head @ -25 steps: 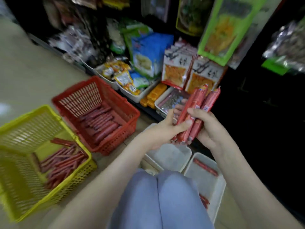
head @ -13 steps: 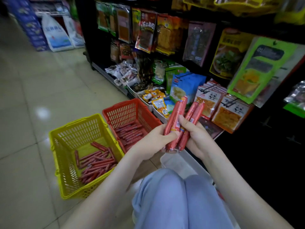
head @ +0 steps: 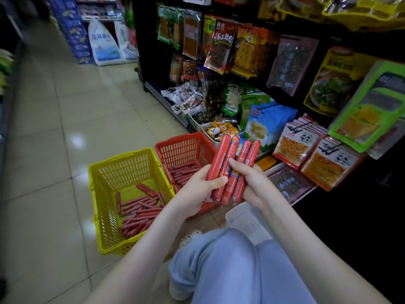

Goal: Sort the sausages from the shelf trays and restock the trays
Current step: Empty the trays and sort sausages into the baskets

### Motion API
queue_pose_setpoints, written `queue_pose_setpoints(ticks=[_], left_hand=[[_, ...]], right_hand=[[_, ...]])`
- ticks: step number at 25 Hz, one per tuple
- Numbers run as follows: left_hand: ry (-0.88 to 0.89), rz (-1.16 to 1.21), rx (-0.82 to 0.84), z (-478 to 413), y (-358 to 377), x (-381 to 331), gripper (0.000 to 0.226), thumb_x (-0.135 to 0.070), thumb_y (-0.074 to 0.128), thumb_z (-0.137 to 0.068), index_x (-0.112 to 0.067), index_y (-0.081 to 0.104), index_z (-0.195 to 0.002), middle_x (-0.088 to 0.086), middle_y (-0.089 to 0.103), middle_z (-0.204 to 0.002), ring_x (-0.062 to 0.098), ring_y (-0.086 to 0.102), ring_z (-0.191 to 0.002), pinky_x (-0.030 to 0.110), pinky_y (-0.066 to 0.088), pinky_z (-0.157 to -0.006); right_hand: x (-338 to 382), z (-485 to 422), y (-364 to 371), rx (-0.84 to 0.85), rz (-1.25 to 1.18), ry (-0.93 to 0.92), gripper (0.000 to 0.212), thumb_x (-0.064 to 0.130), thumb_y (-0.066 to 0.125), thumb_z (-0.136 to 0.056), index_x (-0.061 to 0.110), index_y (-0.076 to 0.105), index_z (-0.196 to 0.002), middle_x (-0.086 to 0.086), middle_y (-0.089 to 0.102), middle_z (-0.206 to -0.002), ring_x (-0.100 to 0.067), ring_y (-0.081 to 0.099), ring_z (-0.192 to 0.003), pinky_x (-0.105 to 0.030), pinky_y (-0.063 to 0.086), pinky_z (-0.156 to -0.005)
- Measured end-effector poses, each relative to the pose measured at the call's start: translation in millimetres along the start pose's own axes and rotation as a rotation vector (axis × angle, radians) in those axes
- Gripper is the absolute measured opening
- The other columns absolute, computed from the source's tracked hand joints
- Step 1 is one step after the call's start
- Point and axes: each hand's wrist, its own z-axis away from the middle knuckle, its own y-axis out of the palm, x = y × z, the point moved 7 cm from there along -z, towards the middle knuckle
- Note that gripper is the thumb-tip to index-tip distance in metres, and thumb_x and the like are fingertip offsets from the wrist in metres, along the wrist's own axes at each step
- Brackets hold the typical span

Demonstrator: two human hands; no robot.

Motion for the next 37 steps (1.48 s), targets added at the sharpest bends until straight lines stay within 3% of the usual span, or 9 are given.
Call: queue_pose_setpoints(ticks=[2,8,11,14,17,23,27,32,37], left_hand=[[-0.033,0.016,0.000,-2,-10,3,0.036,-0.011,0.062,-0.090,-0.020,0.054,-0.124,0.004,0.068,-0.110,0.021,0.068,-0.095,0.032,0.055,-0.066],[-0.062,0.099,-0.045,-12,-35,18,0.038,-0.011,0.063,-0.089,-0.025,0.056,-0.124,0.001,0.069,-0.107,0.016,0.068,-0.089,0.028,0.054,-0.062],[-0.074,0.151,-0.061,-18,-47,23,0.035,-0.013,0.062,-0.089,-0.025,0.057,-0.122,0.002,0.068,-0.107,0.016,0.066,-0.088,0.033,0.056,-0.069],[-0.082,0.168,-0.037,-24,-57,28,0.040,-0.019,0.061,-0.089,-0.028,0.055,-0.127,0.003,0.066,-0.112,0.021,0.064,-0.100,0.044,0.055,-0.082],[-0.085,0.119,-0.030,-31,-70,34,0.047,-0.013,0.062,-0.089,-0.031,0.051,-0.131,0.004,0.064,-0.116,0.025,0.062,-0.106,0.049,0.051,-0.089],[-0.088,0.068,-0.113,-44,-82,52,0.051,-0.002,0.067,-0.084,-0.020,0.047,-0.127,0.003,0.061,-0.096,0.012,0.062,-0.079,0.035,0.053,-0.070],[-0.076,0.033,-0.177,-54,-83,61,0.055,0.006,0.069,-0.079,-0.018,0.048,-0.123,0.004,0.062,-0.093,0.012,0.061,-0.077,0.023,0.051,-0.059],[-0.084,0.136,-0.221,-60,-89,63,0.041,0.011,0.061,-0.081,-0.013,0.054,-0.113,0.007,0.063,-0.088,0.014,0.065,-0.070,0.027,0.052,-0.053],[-0.134,0.212,-0.176,-61,-93,63,0.053,-0.001,0.073,-0.071,-0.016,0.057,-0.119,0.008,0.070,-0.102,0.021,0.068,-0.084,0.035,0.057,-0.065]], right_hand=[[-9,-8,6,0.026,-0.003,0.024,0.019,0.016,0.053,-0.094,0.003,0.062,-0.105,-0.016,0.070,-0.093,-0.026,0.070,-0.083,-0.045,0.056,-0.081],[-36,-37,21,0.043,0.027,0.097,0.053,0.051,0.046,-0.087,0.008,0.061,-0.114,-0.014,0.071,-0.104,-0.025,0.069,-0.095,-0.040,0.057,-0.082],[-49,-54,27,0.035,0.044,0.090,0.063,0.056,0.045,-0.082,0.011,0.056,-0.124,-0.012,0.070,-0.109,-0.023,0.068,-0.099,-0.037,0.056,-0.084],[-64,-69,30,0.043,0.086,0.085,0.064,0.053,0.048,-0.084,0.016,0.044,-0.136,-0.011,0.065,-0.119,-0.022,0.066,-0.104,-0.037,0.055,-0.087],[-81,-81,30,0.013,0.101,0.117,0.053,0.044,0.046,-0.093,0.019,0.035,-0.139,-0.011,0.062,-0.121,-0.021,0.067,-0.100,-0.033,0.058,-0.075],[-101,-98,25,-0.058,0.205,0.125,0.046,0.046,0.032,-0.098,0.018,0.037,-0.134,-0.011,0.063,-0.115,-0.019,0.066,-0.097,-0.035,0.056,-0.083],[-107,-104,13,-0.043,0.047,0.146,0.035,0.026,0.034,-0.103,0.018,0.044,-0.135,-0.016,0.062,-0.122,-0.027,0.063,-0.107,-0.038,0.055,-0.087],[-104,-101,11,0.058,-0.016,0.121,0.034,0.006,0.044,-0.097,-0.001,0.050,-0.130,-0.023,0.061,-0.119,-0.028,0.061,-0.103,-0.038,0.049,-0.093],[-101,-102,3,0.000,-0.098,0.126,0.032,-0.001,0.049,-0.093,-0.003,0.052,-0.124,-0.015,0.066,-0.102,-0.020,0.066,-0.087,-0.033,0.053,-0.086]])
